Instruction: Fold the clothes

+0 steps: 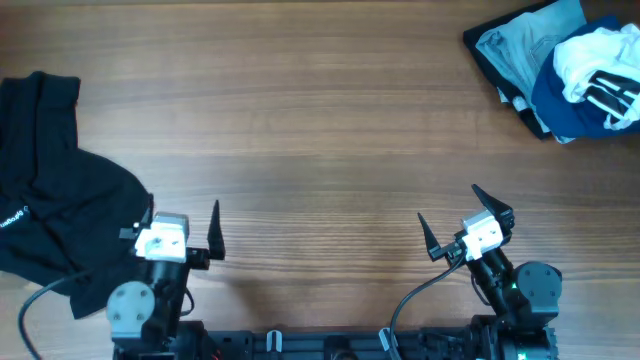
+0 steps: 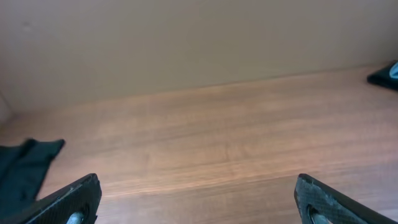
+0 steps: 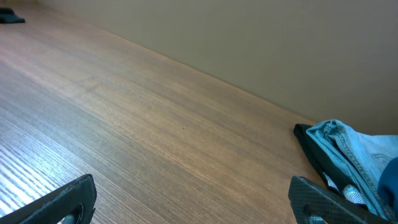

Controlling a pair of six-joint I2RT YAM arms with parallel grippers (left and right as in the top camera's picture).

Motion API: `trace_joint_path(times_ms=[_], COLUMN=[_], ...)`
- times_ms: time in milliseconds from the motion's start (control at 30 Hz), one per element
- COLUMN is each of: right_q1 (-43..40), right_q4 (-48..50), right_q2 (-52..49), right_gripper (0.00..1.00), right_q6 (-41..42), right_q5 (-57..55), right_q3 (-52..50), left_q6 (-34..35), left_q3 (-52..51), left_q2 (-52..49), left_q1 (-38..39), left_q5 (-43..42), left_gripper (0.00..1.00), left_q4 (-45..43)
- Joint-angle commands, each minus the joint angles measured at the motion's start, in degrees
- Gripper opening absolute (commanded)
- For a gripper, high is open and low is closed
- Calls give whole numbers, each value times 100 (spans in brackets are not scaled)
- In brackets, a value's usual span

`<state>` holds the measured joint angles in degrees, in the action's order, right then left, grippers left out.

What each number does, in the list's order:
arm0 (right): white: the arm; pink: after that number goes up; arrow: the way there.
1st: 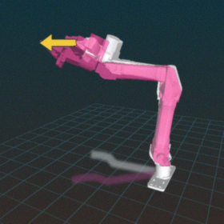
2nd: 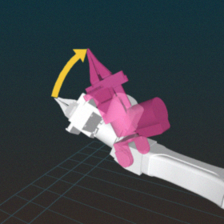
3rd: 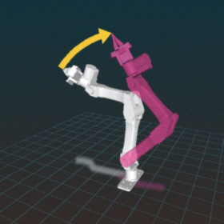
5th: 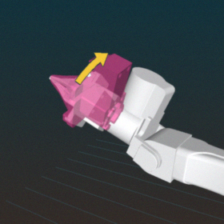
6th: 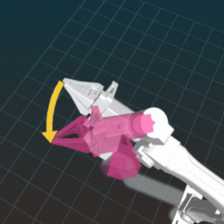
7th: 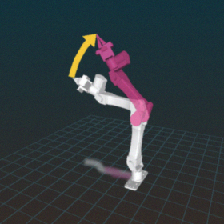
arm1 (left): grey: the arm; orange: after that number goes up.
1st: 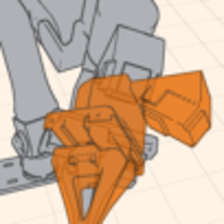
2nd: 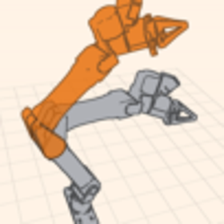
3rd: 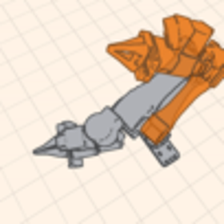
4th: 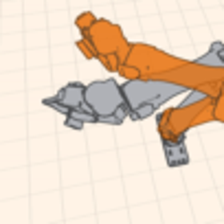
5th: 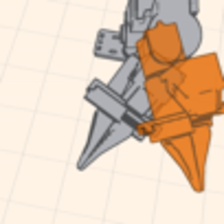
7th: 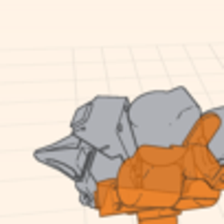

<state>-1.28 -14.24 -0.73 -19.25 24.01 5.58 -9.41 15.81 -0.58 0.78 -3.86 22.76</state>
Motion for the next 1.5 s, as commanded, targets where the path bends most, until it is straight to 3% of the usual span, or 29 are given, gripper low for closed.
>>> trace_joint_path(times_ms=[0,167,333,533,800,1467], right_q1=[9,9,9,9,9,9], right_q4=[13,13,11,13,11,13], right_q2=[48,46,46,46,46,48], right_gripper=[100,100,100,100,100,100], right_q6=[-24,-22,-22,-24,-24,-24], right_q5=[114,116,116,116,114,116], right_q3=[13,13,13,13,13,13], left_q6=[-46,-46,-48,-46,-46,-48], left_q3=[-291,-610,-1176,-1180,-1517,-1550], left_q2=[37,37,37,37,37,37], left_q1=[-31,-31,-31,-31,-31,-31], left_q5=[-216,-319,-509,-520,-595,-702], left_gripper=[100,100,100,100,100,100], left_q4=[-136,-295,-997,-1038,-2358,-1939])
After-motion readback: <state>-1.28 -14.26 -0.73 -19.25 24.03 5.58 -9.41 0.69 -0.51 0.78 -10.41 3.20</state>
